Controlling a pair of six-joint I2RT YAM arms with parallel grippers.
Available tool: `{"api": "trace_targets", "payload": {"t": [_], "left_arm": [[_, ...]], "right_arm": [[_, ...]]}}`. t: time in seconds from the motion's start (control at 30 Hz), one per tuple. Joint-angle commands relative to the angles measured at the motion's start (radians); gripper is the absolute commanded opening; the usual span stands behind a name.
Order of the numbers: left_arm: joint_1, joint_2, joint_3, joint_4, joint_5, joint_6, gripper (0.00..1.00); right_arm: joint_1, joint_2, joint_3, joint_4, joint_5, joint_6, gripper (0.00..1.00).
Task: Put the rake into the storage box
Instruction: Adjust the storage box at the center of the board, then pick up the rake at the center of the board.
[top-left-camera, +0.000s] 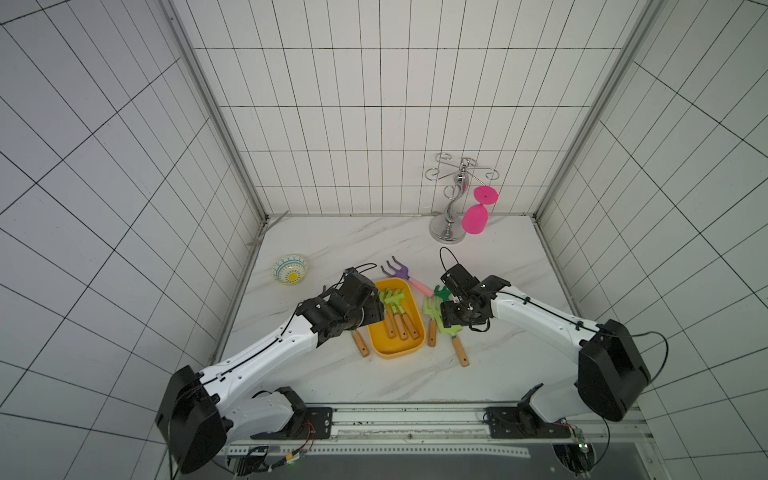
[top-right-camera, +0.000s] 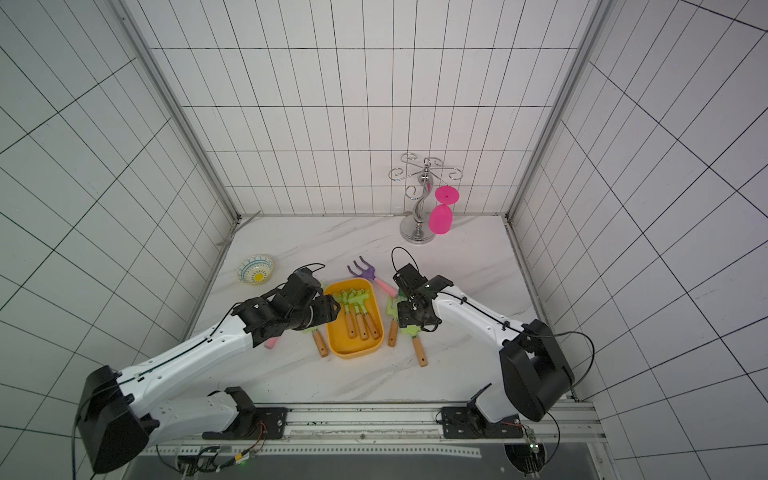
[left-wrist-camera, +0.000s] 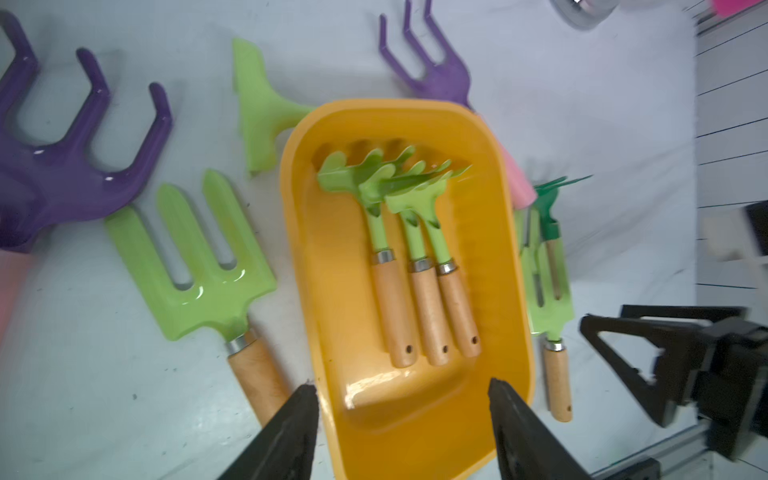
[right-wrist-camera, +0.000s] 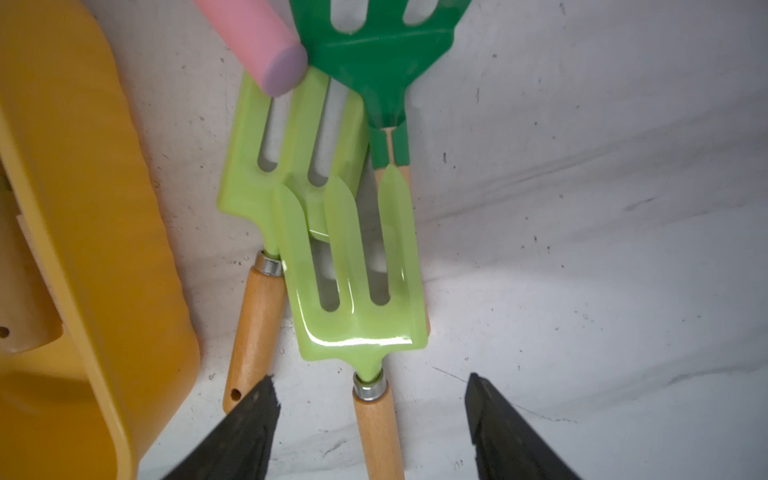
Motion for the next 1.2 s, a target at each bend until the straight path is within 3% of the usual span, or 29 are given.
{"api": "trace_targets", "payload": {"t": [0.0, 0.2, 0.43, 0.73, 0.9, 1.03, 1.17], "left_arm": [[0.009, 0.045, -0.023, -0.025, -0.028, 0.060, 0.66], [0.012, 0.191, 0.018, 0.022, 0.008, 0.130, 0.65], [-0.014, 0.383, 0.163, 0.051, 0.023, 0.246, 0.61], [-0.039, 0.445, 0.244, 0.089, 0.046, 0.335, 0.62], [-0.033, 0.394, 0.275, 0.012, 0.043, 0.364, 0.64], [-0.021, 0.247, 0.274, -0.050, -0.034, 0.293, 0.68], [0.051, 0.134, 0.240, -0.052, -0.073, 0.222, 0.73]], "right_arm": [[0.009, 0.005, 0.051, 0.001, 0.030, 0.000, 0.74], [0.009, -0.016, 0.025, -0.001, 0.030, 0.010, 0.74], [0.008, -0.032, 0.006, -0.025, 0.043, 0.014, 0.74], [0.001, -0.039, 0.030, -0.054, 0.077, -0.027, 0.75], [-0.019, -0.025, 0.072, -0.078, 0.073, -0.075, 0.75], [-0.034, -0.034, 0.092, -0.082, 0.068, -0.114, 0.75], [-0.053, -0.028, 0.102, -0.079, 0.051, -0.135, 0.76]]}}
